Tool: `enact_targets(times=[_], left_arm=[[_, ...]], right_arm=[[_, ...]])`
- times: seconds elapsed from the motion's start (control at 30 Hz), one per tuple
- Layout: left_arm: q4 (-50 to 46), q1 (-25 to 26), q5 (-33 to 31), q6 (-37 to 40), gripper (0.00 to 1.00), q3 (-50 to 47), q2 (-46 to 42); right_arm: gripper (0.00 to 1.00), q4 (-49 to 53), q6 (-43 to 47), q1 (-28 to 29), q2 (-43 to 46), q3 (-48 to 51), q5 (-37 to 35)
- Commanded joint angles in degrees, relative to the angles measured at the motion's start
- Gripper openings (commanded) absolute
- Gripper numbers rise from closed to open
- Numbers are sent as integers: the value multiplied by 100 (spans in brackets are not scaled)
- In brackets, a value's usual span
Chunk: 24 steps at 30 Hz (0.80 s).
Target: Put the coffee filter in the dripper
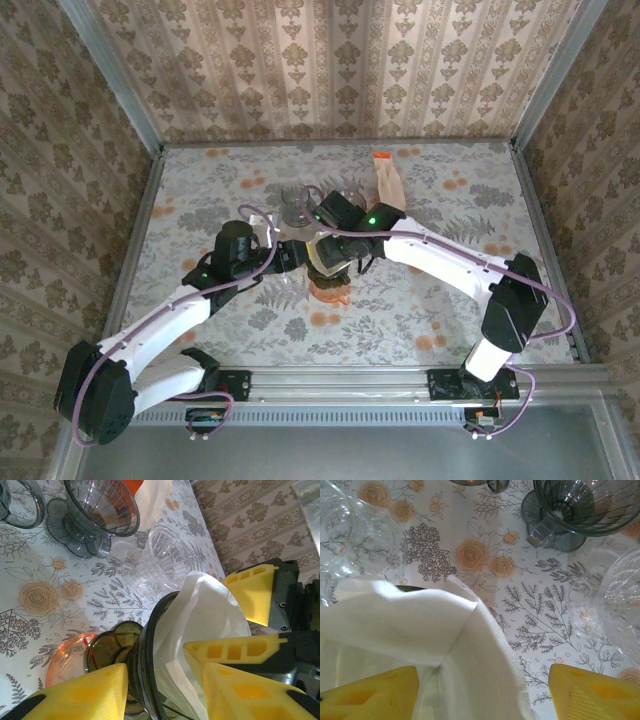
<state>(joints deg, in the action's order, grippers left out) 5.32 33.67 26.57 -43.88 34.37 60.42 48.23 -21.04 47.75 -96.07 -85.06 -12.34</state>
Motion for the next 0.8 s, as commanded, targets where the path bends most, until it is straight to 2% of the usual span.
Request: enact_targets(times=[0.0,0.2,0.5,0.77], left_arm=[[-56,-10,68,5,47,-5,-4],[-81,-1,42,7,52,17,5],[74,0,85,-77,54,-18,144],[177,25,118,-130,46,-97,227]], right_arm=[[71,114,-26,-51,-199,-56,160],[70,-62,-2,-67,-400,-11,337],[70,-224,-18,-68,-592,154,425],[70,-303,-59,-71,-706,217,435]])
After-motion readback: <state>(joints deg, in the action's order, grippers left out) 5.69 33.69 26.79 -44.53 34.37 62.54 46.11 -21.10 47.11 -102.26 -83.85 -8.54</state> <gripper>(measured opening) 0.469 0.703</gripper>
